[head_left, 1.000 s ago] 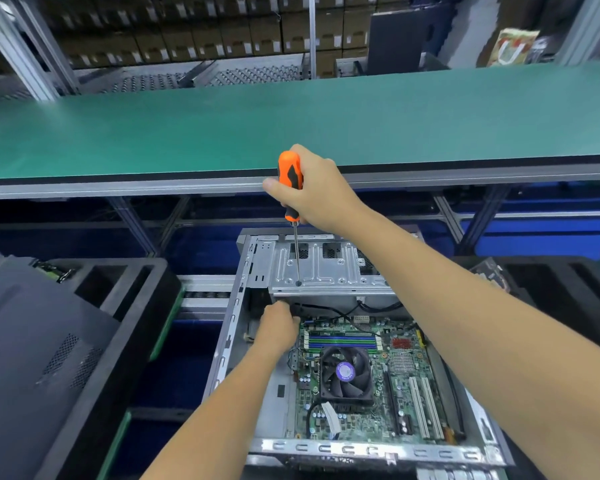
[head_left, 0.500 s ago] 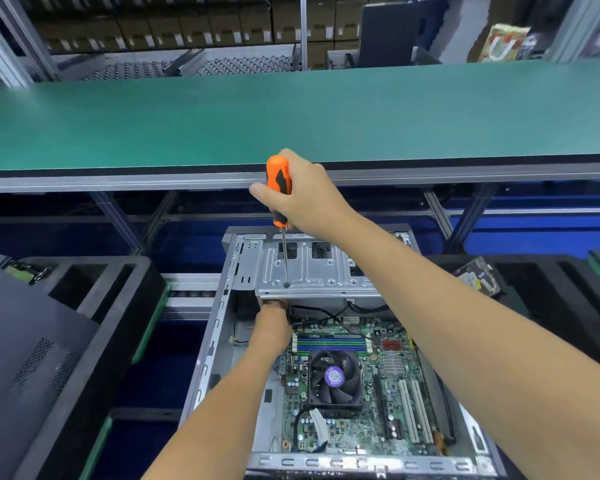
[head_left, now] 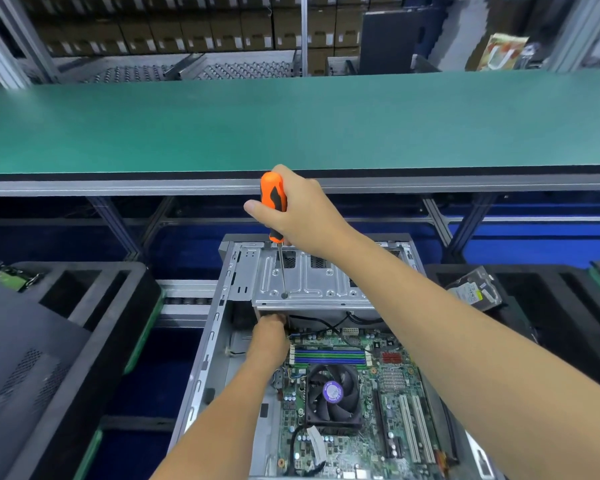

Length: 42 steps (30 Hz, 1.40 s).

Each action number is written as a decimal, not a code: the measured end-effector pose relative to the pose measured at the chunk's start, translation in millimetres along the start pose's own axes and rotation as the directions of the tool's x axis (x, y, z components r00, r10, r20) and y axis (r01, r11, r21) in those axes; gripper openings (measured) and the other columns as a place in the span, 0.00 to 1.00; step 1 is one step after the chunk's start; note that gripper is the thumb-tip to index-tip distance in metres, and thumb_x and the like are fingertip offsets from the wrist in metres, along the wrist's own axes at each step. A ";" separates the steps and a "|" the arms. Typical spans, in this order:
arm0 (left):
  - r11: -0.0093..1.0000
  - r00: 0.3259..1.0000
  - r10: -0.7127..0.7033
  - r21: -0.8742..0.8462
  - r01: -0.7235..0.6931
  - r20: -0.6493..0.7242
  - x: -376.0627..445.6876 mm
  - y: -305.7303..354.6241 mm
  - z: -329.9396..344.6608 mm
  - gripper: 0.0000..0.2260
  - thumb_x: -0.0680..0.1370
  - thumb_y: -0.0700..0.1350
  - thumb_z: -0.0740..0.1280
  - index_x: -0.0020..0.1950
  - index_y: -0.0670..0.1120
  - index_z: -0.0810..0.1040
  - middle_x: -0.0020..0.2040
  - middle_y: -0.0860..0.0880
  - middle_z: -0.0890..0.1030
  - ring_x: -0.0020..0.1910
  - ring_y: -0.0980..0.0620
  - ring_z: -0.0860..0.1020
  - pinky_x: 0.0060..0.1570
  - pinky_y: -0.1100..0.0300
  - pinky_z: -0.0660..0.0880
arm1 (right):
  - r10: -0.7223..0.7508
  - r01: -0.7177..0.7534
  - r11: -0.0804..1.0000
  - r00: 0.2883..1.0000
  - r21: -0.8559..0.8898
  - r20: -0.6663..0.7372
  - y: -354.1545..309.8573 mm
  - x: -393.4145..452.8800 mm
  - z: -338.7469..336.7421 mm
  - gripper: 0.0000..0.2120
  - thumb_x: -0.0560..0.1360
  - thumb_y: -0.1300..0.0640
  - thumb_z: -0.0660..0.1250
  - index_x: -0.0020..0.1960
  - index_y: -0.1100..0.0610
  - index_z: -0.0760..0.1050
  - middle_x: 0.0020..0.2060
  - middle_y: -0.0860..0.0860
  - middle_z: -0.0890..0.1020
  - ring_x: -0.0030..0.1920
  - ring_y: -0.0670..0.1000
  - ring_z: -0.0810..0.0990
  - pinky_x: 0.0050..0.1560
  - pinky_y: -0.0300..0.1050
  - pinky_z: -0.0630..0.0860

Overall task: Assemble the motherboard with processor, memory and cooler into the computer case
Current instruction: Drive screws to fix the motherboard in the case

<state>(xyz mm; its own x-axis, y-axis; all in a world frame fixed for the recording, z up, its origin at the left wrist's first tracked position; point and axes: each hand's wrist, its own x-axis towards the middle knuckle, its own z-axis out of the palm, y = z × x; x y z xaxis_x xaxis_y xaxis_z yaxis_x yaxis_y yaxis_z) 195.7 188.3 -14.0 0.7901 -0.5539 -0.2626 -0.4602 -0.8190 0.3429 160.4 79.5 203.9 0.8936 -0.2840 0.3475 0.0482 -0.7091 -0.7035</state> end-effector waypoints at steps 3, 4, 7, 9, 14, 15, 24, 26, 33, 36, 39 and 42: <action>1.000 1.000 0.012 -0.012 -0.012 -0.007 -1.7 -0.7 -0.2 0.11 0.76 0.32 0.60 0.56 0.38 0.77 0.56 0.42 0.77 0.53 0.45 0.77 0.46 0.62 0.71 | -0.006 0.006 1.000 1.000 -0.026 -0.007 0.7 -1.4 0.2 0.17 0.76 0.41 0.66 0.46 0.54 0.67 0.33 0.48 0.71 0.31 0.51 0.73 0.32 0.45 0.74; 1.000 1.000 0.019 -0.011 -0.019 -0.009 -2.3 -1.0 -0.2 0.11 0.76 0.32 0.60 0.56 0.38 0.77 0.56 0.42 0.77 0.54 0.45 0.76 0.47 0.62 0.72 | -0.004 0.004 1.000 1.000 -0.026 -0.002 0.9 -1.4 -0.3 0.16 0.76 0.40 0.65 0.45 0.52 0.66 0.33 0.48 0.71 0.31 0.51 0.73 0.30 0.42 0.73; 1.000 0.999 0.028 -0.010 -0.028 -0.018 -3.2 -0.6 -0.4 0.11 0.76 0.31 0.60 0.55 0.37 0.77 0.56 0.41 0.77 0.53 0.44 0.77 0.48 0.61 0.73 | -0.005 0.005 0.999 1.000 -0.034 0.008 1.3 -2.1 -1.4 0.15 0.76 0.39 0.65 0.43 0.48 0.64 0.34 0.47 0.71 0.31 0.48 0.73 0.29 0.37 0.69; 0.999 0.999 0.035 -0.020 -0.035 -0.029 -3.6 -0.5 -0.6 0.11 0.75 0.31 0.60 0.55 0.37 0.77 0.56 0.41 0.77 0.53 0.44 0.77 0.49 0.60 0.73 | -0.006 0.006 1.000 1.000 -0.026 0.008 1.0 -2.4 -1.8 0.15 0.76 0.39 0.65 0.44 0.48 0.64 0.34 0.47 0.71 0.31 0.48 0.72 0.29 0.36 0.69; 0.998 0.998 0.048 -0.029 -0.049 -0.043 -4.6 -1.3 -0.6 0.11 0.75 0.30 0.60 0.54 0.36 0.77 0.55 0.40 0.78 0.52 0.43 0.77 0.49 0.58 0.74 | -0.004 0.004 1.000 1.000 -0.019 0.018 -1.6 -6.7 -2.4 0.14 0.77 0.40 0.65 0.45 0.48 0.65 0.33 0.47 0.71 0.29 0.48 0.74 0.26 0.34 0.73; 0.998 0.998 0.050 -0.023 -0.051 -0.045 -4.5 -1.3 -0.5 0.11 0.75 0.30 0.60 0.54 0.37 0.77 0.55 0.40 0.78 0.52 0.43 0.77 0.49 0.58 0.74 | 0.006 -0.006 1.000 1.000 -0.010 0.025 -2.4 -7.1 -3.1 0.15 0.77 0.39 0.64 0.46 0.50 0.66 0.33 0.48 0.72 0.29 0.50 0.76 0.26 0.34 0.74; 0.998 0.997 0.057 0.021 -0.056 -0.055 -7.7 -2.1 -2.2 0.10 0.74 0.32 0.61 0.51 0.41 0.77 0.50 0.42 0.80 0.46 0.42 0.78 0.42 0.56 0.74 | 0.104 -0.129 0.982 0.979 0.137 0.177 -15.2 -1.6 -22.0 0.13 0.78 0.51 0.61 0.43 0.61 0.69 0.34 0.60 0.82 0.28 0.54 0.83 0.31 0.39 0.79; 0.997 0.996 0.064 0.038 -0.062 -0.063 -8.7 -3.6 -3.4 0.10 0.74 0.33 0.61 0.50 0.42 0.77 0.49 0.42 0.80 0.45 0.42 0.78 0.38 0.57 0.71 | 0.086 -0.099 0.992 0.983 0.073 0.159 -18.9 -0.6 -25.5 0.10 0.77 0.53 0.62 0.42 0.59 0.70 0.31 0.57 0.81 0.27 0.53 0.83 0.29 0.34 0.75; 0.997 0.995 0.078 0.017 -0.077 -0.061 -8.1 -5.0 -3.1 0.11 0.74 0.31 0.60 0.50 0.41 0.77 0.48 0.42 0.81 0.45 0.42 0.78 0.41 0.55 0.74 | -0.097 0.162 0.903 0.979 -0.397 0.179 -31.8 5.2 -29.5 0.14 0.78 0.46 0.64 0.44 0.57 0.75 0.31 0.46 0.72 0.35 0.51 0.73 0.32 0.44 0.64; 0.997 0.996 0.072 -0.004 -0.072 -0.057 -8.6 -5.7 -3.2 0.10 0.75 0.31 0.60 0.50 0.41 0.77 0.48 0.41 0.81 0.43 0.43 0.77 0.43 0.55 0.75 | -0.076 0.146 0.829 0.986 -0.539 0.150 -36.5 5.8 -27.1 0.21 0.79 0.39 0.59 0.38 0.56 0.68 0.31 0.49 0.70 0.34 0.53 0.71 0.29 0.43 0.57; 0.998 0.997 0.060 -0.013 -0.061 -0.052 -9.0 -5.7 -3.2 0.11 0.75 0.31 0.59 0.50 0.41 0.78 0.48 0.42 0.81 0.44 0.43 0.78 0.42 0.55 0.74 | -0.026 0.112 0.861 0.984 -0.496 0.177 -43.0 4.0 -28.4 0.22 0.81 0.42 0.55 0.34 0.55 0.63 0.32 0.51 0.69 0.31 0.51 0.68 0.29 0.45 0.57; 0.998 0.997 0.056 -0.021 -0.057 -0.048 -9.0 -6.0 -2.5 0.11 0.75 0.31 0.59 0.51 0.41 0.78 0.49 0.42 0.81 0.45 0.43 0.78 0.44 0.54 0.75 | 0.040 0.112 0.888 0.947 -0.446 0.318 -51.1 8.7 -34.3 0.13 0.79 0.56 0.54 0.38 0.59 0.68 0.33 0.53 0.73 0.34 0.57 0.74 0.30 0.46 0.64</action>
<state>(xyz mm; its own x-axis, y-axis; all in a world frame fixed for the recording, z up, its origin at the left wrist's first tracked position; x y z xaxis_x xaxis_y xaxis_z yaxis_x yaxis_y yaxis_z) 192.4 198.5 -11.4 0.7818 -0.5908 -0.1994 -0.4958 -0.7829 0.3759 150.5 91.1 264.2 0.9903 -0.0922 0.1035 -0.0561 -0.9494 -0.3089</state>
